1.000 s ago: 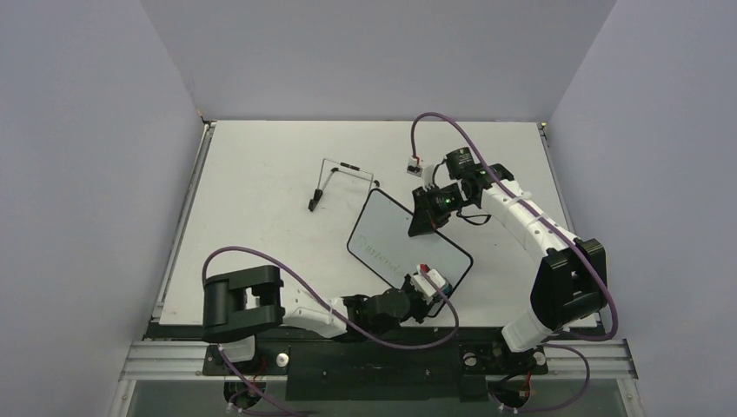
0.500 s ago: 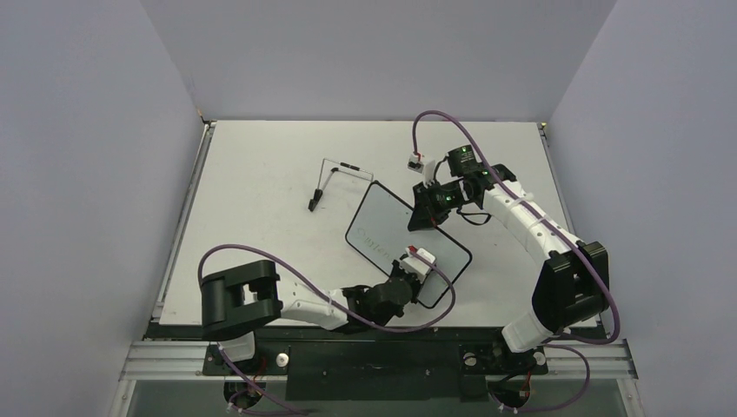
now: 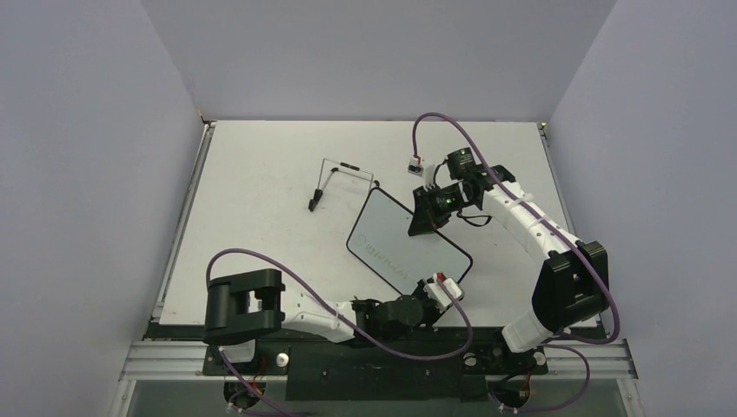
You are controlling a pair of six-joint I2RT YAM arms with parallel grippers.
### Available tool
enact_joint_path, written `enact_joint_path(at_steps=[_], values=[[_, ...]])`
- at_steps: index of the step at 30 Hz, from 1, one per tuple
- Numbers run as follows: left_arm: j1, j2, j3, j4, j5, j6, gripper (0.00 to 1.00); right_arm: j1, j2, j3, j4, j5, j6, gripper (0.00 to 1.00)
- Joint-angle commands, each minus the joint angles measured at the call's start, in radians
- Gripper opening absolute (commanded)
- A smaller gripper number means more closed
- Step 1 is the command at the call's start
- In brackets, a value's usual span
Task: Erase the whiteboard
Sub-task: Erase the whiteboard at the whiteboard stand.
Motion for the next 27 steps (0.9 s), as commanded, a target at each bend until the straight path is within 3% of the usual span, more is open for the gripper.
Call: enact_joint_path(at_steps=[1,10,14,21,27], values=[[0.021,0.018,0.05,0.009,-0.036,-0.006,0.0,0.002,-0.058,0.011,0.021,-0.063,0.024,0.0],[0.133,-0.033,0.018,-0.16,-0.17,-0.167,0.0,0.001,-0.066,0.002,0.034,-0.06,0.033,0.0],[0.127,-0.022,0.024,-0.145,-0.103,-0.174,0.0,0.002,-0.067,0.001,0.035,-0.059,0.034,0.0],[0.052,0.039,0.1,-0.074,0.16,-0.078,0.0,0.0,-0.065,-0.001,0.035,-0.056,0.035,0.0],[0.052,0.046,0.134,-0.128,0.117,-0.084,0.0,0.001,-0.066,-0.001,0.037,-0.058,0.036,0.0]])
